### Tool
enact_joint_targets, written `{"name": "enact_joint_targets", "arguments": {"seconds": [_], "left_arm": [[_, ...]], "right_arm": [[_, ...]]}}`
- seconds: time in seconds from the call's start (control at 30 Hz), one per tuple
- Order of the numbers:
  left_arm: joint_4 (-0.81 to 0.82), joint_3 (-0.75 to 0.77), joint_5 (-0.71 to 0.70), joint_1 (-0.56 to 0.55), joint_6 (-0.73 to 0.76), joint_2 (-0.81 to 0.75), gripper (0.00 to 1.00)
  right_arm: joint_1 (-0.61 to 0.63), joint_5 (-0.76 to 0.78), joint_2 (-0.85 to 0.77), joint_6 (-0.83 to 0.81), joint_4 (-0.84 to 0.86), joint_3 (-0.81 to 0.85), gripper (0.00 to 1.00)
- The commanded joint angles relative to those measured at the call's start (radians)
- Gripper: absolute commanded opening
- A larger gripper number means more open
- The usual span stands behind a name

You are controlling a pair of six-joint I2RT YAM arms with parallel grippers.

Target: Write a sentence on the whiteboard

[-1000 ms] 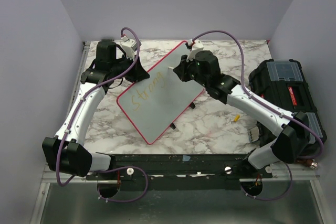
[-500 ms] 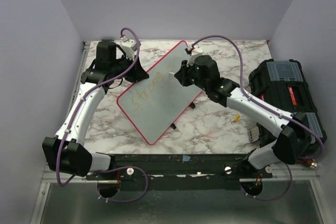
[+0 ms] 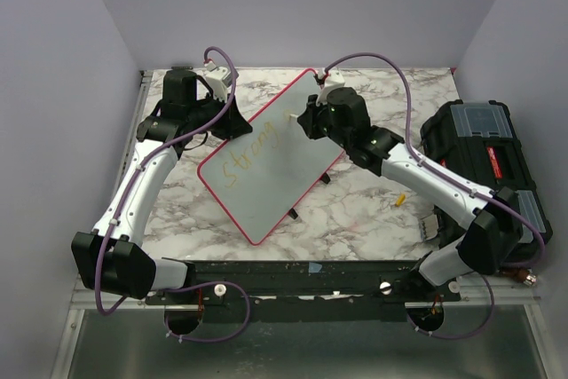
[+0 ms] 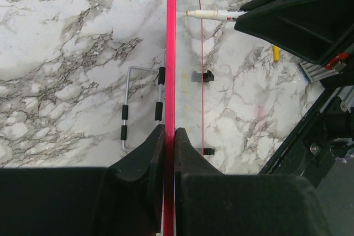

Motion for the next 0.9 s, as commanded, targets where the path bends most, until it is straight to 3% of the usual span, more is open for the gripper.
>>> {"name": "enact_joint_targets", "arguments": {"seconds": [0.0, 0.43, 0.87], "left_arm": [[-0.001, -0.011, 0.025, -0.016, 0.047, -0.008, 0.0], [0.0, -0.011, 0.022, -0.016, 0.047, -0.008, 0.0], [-0.002, -0.012, 0.018, -0.016, 0.048, -0.009, 0.0]], "right_arm": [[0.001, 0.02, 0.031, -0.008, -0.013, 0.046, 0.01], [0.001, -0.031, 0.042, 0.013, -0.004, 0.07, 0.01], [0.001, -0.015, 0.008, 0.028, 0.004, -0.033, 0.01]]}}
